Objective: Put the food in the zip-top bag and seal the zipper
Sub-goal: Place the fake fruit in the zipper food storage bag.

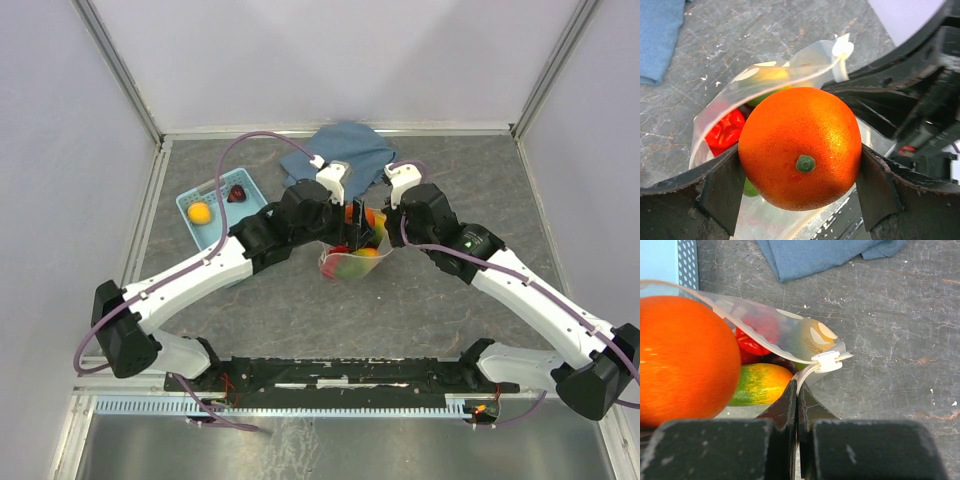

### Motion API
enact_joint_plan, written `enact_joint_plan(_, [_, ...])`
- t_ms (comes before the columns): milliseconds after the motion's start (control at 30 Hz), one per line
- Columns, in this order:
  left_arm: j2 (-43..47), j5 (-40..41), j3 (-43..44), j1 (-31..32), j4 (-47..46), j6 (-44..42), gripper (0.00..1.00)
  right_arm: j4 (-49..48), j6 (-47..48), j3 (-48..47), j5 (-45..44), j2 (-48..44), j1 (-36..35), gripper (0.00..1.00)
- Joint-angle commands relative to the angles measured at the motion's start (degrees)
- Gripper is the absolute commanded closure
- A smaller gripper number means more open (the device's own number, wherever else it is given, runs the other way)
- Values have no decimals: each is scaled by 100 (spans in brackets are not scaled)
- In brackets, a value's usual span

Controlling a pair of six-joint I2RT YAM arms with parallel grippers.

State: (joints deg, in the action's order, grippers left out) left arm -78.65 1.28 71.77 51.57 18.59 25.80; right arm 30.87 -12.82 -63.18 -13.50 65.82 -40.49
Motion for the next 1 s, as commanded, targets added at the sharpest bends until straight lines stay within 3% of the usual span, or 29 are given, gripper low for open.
enact_joint_plan(0, [-175,652,339,88,318,-107,22,-247,-97,-39,40,-143,10,98])
enact_joint_plan(200, [-421,1125,521,131,693,-115,18,-275,-115,-33,54,-144,15,98])
enact_joint_plan(533, [-518,1074,737,165,820,-118,7,-284,-124,-11,66,-162,8,98])
enact_joint_plan(967, [-110,1494,828,159,975,-131,2,-295,-129,3,70,-154,8,98])
